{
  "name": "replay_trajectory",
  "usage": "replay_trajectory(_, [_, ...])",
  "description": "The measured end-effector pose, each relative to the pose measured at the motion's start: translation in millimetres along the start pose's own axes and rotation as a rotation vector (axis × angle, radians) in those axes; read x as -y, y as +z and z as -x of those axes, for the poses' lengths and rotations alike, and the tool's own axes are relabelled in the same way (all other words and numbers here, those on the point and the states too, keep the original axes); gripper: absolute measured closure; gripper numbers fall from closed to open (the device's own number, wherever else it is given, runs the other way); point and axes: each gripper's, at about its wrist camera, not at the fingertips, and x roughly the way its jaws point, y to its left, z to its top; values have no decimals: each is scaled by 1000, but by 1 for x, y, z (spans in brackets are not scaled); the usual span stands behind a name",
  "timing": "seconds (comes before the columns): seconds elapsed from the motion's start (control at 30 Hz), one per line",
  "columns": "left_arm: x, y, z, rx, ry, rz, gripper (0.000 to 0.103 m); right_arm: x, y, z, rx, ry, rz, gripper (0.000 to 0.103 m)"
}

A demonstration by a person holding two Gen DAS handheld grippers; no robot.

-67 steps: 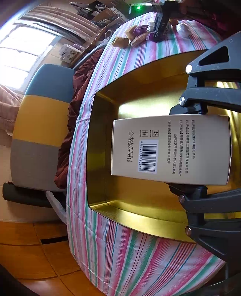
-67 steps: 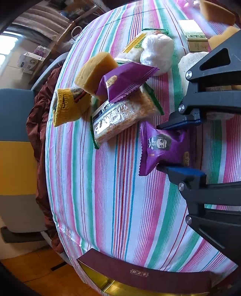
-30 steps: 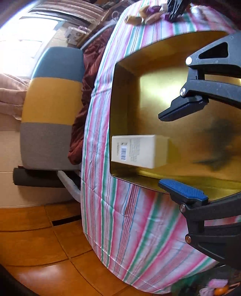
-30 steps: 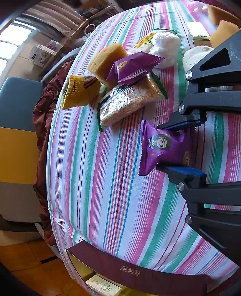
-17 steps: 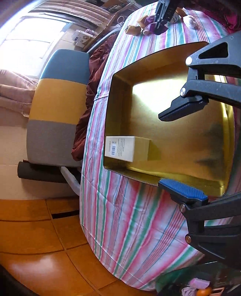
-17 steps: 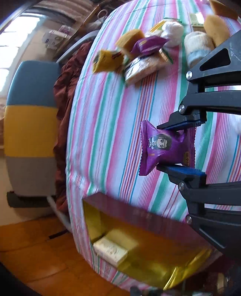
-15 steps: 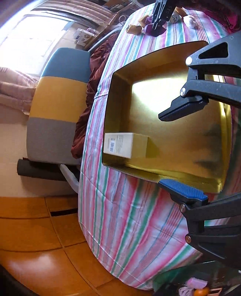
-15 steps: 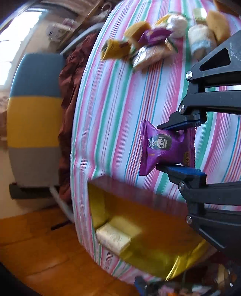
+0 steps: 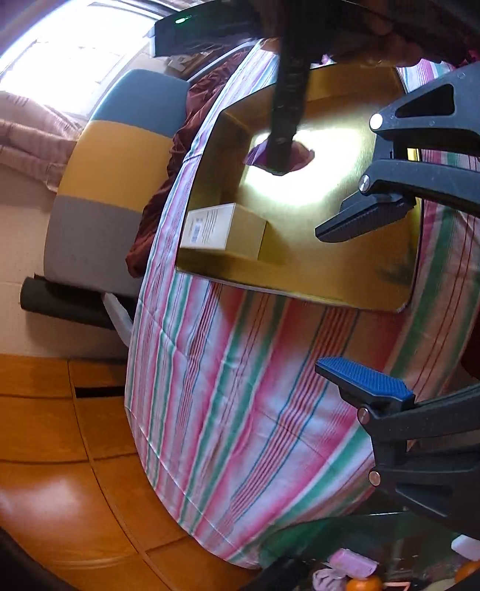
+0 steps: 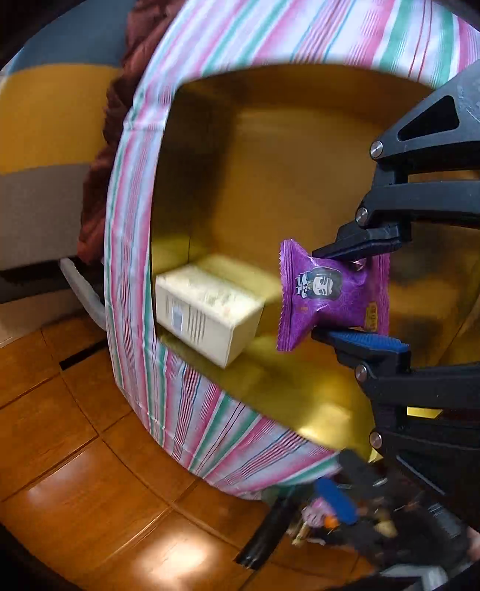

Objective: Organize objects
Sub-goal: 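Release box in tray with left tool while right tool drops purple packet there, then move the left tool back to the items and grasp the plastic-wrapped white bundle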

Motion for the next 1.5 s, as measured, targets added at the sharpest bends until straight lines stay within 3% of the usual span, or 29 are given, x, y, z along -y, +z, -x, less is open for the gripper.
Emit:
replay_trajectory(0.07, [-4,-1,0,-1,3,5,38,-6,6,-4,2,57,-26,60])
replay_trajectory(0.1, [-6,-1,-1,-1,3,9,37,-9,8,-4,12,55,-28,53])
replay_trajectory(0.2, [-6,-1,-2,-2,-1,7,34,-13,4,2,30,34,-6,49])
replay_trajectory(0.43, [5,-2,3,15,-14,-19,31,-6,-20,20,57,-74,34,43])
replay_trajectory(0.7, [19,-3,7,6,-37,-47,31,17,-46,66,153,-148,44,23])
replay_trajectory(0.87, [33,-6,3,-24,-64,-73,31,49,-63,96,194,-201,-9,21])
replay_trajectory(1.17, [71,-6,17,12,-210,-192,31,126,-96,160,250,-367,-129,20])
replay_trajectory(1.5, [167,-13,35,0,-415,-411,28,232,-136,256,376,-577,-368,16])
